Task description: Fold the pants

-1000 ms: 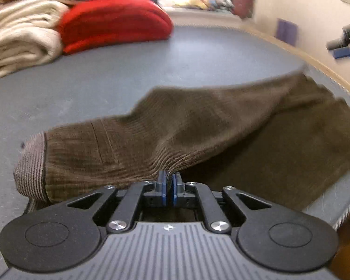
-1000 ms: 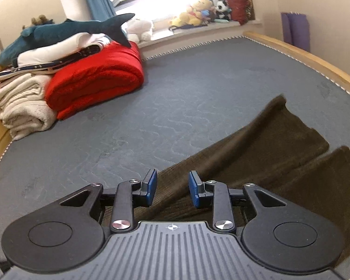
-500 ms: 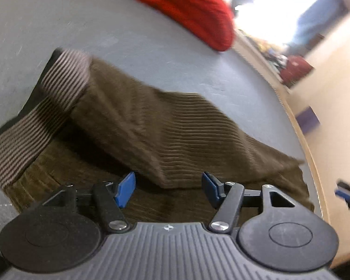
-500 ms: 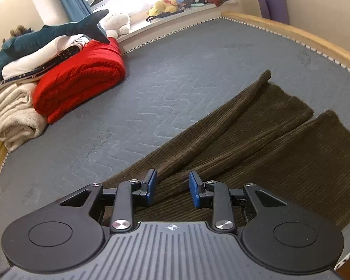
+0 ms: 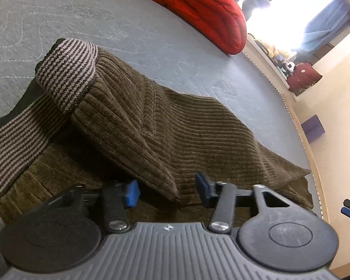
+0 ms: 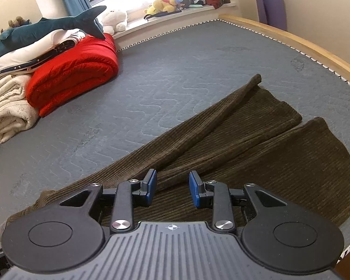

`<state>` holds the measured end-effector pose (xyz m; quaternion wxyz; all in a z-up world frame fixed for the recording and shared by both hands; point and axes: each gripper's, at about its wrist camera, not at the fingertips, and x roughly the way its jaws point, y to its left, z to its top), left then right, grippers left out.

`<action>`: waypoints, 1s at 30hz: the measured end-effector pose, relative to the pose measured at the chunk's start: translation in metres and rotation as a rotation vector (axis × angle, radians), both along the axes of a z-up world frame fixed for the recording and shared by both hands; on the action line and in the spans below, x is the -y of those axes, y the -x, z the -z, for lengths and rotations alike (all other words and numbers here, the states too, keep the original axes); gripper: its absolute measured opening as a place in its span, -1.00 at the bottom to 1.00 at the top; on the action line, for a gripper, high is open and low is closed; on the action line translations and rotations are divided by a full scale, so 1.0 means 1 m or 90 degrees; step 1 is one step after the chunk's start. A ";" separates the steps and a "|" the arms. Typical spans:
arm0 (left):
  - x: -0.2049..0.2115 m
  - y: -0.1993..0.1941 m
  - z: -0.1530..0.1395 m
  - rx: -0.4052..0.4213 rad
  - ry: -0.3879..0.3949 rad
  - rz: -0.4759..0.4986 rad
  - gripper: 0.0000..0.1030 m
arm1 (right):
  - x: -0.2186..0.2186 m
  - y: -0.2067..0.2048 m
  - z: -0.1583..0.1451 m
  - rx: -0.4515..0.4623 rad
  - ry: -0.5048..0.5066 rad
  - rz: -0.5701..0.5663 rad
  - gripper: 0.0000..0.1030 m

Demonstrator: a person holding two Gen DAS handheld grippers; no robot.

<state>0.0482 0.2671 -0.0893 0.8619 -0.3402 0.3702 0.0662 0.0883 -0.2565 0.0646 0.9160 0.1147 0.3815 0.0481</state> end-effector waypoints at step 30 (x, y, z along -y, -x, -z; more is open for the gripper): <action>0.011 -0.010 -0.007 0.020 -0.105 0.032 -0.71 | 0.024 -0.026 -0.024 0.099 -0.019 0.029 -0.77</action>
